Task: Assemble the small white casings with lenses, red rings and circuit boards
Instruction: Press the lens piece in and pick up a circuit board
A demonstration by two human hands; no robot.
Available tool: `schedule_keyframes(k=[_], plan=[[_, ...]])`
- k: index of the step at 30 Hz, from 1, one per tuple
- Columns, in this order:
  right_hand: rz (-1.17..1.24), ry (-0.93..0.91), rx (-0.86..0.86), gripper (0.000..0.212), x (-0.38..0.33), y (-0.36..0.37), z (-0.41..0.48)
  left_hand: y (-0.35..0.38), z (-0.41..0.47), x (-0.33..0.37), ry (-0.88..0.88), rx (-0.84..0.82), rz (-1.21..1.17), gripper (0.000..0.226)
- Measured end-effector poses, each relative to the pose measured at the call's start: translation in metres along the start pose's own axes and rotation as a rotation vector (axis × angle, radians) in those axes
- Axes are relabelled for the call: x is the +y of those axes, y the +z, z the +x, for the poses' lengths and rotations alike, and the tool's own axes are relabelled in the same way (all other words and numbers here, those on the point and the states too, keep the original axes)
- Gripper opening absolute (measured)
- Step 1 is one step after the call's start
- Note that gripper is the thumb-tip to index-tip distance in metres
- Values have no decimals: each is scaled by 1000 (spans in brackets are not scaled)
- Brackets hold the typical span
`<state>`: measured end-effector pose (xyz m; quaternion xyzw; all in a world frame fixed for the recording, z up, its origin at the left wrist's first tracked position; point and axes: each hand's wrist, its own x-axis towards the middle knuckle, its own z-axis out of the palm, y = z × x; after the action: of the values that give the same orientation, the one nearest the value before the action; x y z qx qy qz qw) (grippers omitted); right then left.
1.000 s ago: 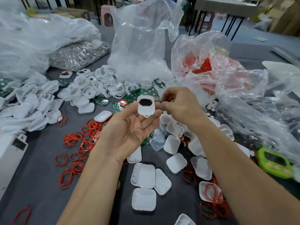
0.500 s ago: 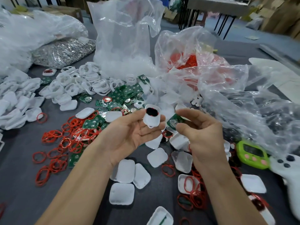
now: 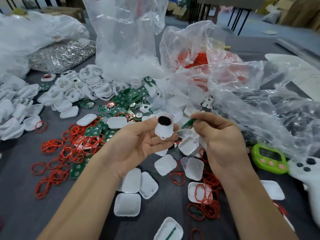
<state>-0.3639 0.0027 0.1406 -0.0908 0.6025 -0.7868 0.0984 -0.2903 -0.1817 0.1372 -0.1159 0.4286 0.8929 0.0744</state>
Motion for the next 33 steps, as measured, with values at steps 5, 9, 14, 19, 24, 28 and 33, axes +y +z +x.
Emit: schedule_keyframes(k=[5, 9, 14, 19, 24, 28, 33], plan=[[-183, -51, 12, 34, -3, -7, 0, -1, 0, 0, -6, -24, 23, 43], [-785, -9, -17, 38, -4, -15, 2, -4, -1, 5, 3, -7, -42, 38], [-1031, -222, 120, 17, -10, -6, 1, -12, -1, 12, 41, 26, -117, 39], [-1197, -184, -29, 27, -6, 26, 21, -15, -1, 15, 60, 38, -147, 44], [-1243, -353, -16, 12, 6, 34, 31, -16, -2, 16, 55, 29, -166, 42], [-803, -196, 78, 13, -6, 17, 32, -17, -2, 15, 54, 39, -151, 40], [-286, 80, -168, 17, -23, 7, 8, -12, 1, 9, 35, 94, -26, 42]])
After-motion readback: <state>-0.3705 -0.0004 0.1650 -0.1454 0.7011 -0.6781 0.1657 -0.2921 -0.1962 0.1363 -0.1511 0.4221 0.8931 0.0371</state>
